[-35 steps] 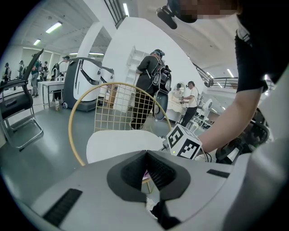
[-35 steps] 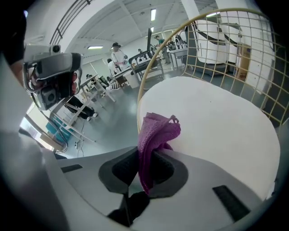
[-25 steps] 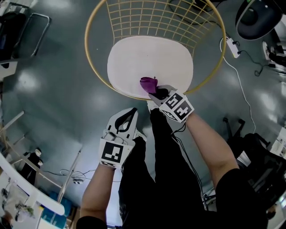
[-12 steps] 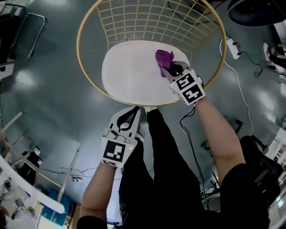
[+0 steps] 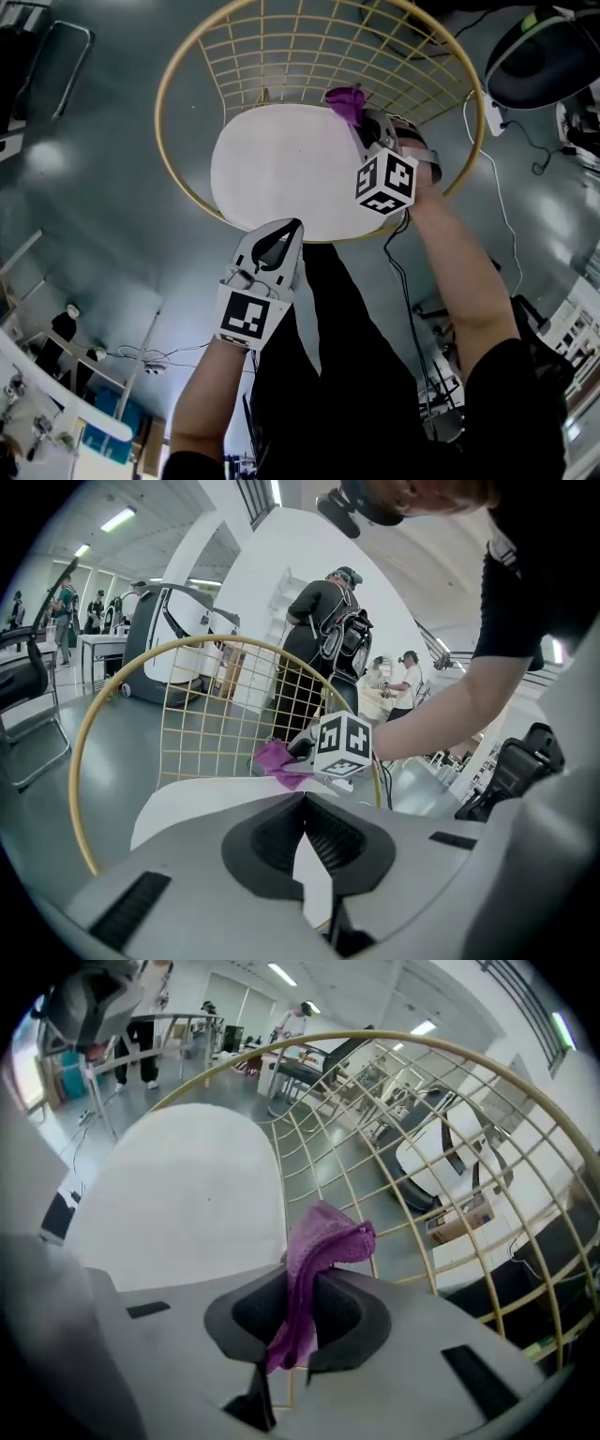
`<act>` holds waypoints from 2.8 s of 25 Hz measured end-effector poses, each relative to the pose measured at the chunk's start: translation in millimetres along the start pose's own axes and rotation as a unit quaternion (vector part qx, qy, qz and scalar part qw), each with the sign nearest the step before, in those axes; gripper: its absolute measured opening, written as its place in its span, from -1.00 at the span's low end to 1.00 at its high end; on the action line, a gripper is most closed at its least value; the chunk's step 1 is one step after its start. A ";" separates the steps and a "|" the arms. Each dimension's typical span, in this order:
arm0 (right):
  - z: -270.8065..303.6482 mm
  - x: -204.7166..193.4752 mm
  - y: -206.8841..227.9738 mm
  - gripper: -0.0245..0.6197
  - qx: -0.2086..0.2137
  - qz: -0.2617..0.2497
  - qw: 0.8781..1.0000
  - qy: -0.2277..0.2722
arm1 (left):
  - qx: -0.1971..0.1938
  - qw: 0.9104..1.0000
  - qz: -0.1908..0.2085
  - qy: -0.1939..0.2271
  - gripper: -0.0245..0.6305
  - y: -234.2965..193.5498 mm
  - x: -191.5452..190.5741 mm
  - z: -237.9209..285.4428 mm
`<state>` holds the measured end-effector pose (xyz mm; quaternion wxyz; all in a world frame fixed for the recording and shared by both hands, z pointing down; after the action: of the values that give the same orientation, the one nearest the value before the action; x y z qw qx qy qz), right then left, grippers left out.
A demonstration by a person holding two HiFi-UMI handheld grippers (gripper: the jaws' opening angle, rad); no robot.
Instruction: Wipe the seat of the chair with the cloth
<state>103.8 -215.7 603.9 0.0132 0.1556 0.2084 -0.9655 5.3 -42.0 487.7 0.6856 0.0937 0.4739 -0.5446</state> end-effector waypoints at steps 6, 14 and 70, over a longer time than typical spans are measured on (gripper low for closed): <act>18.2 -6.9 -13.4 -0.74 0.015 -0.044 0.999 -0.021 | 0.007 1.000 -0.004 0.003 -0.89 -15.1 6.5 13.0; 20.5 -6.2 -28.9 -0.74 0.049 -0.043 0.997 -0.033 | -0.002 1.000 -0.002 -0.009 -0.89 -7.2 0.7 17.0; -80.8 -11.0 -261.3 -0.74 0.143 0.124 0.978 -0.084 | -0.031 0.999 0.038 -0.005 -0.89 27.2 -73.7 -101.5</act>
<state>114.5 55.3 641.5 0.1275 0.0984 0.0450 -0.9859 -24.5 82.6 478.4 0.7108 0.0876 0.4835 -0.5032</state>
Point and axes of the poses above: the fingertips, and each gripper's own axes: z forward along the fingers, y to its right, x out of its top, the point moved 3 cm from there along -z, backward along the fingers
